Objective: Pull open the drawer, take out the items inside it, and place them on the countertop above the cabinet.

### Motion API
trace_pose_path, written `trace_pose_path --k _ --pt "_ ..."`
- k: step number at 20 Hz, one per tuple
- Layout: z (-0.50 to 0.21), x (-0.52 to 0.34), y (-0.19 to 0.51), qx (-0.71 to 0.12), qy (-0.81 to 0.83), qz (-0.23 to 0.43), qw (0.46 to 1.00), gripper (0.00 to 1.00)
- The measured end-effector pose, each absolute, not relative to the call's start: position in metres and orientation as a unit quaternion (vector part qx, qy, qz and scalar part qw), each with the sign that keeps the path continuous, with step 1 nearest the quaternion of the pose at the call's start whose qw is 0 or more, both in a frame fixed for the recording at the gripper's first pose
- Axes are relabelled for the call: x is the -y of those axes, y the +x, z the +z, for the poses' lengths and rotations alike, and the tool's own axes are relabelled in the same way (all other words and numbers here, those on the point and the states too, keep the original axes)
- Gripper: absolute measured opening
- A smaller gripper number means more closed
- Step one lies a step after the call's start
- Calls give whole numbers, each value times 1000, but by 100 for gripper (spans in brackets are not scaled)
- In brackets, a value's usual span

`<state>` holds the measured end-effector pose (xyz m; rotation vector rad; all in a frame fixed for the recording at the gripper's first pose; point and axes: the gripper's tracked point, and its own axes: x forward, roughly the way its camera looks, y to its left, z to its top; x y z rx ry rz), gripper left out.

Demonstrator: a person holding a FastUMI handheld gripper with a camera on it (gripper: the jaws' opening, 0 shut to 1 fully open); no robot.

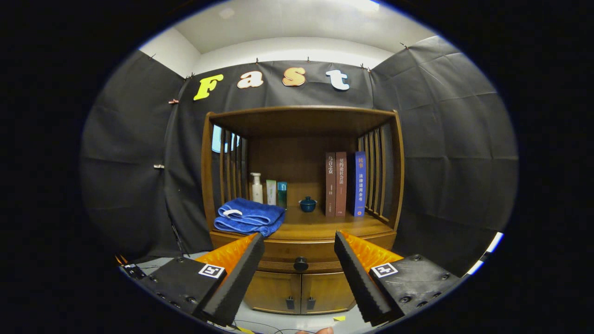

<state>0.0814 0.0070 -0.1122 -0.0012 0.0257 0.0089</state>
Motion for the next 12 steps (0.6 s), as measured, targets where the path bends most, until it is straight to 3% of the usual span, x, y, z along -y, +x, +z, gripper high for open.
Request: trace_pose_path --k 12 --pt "-251 1 196 -90 1 -10 996 99"
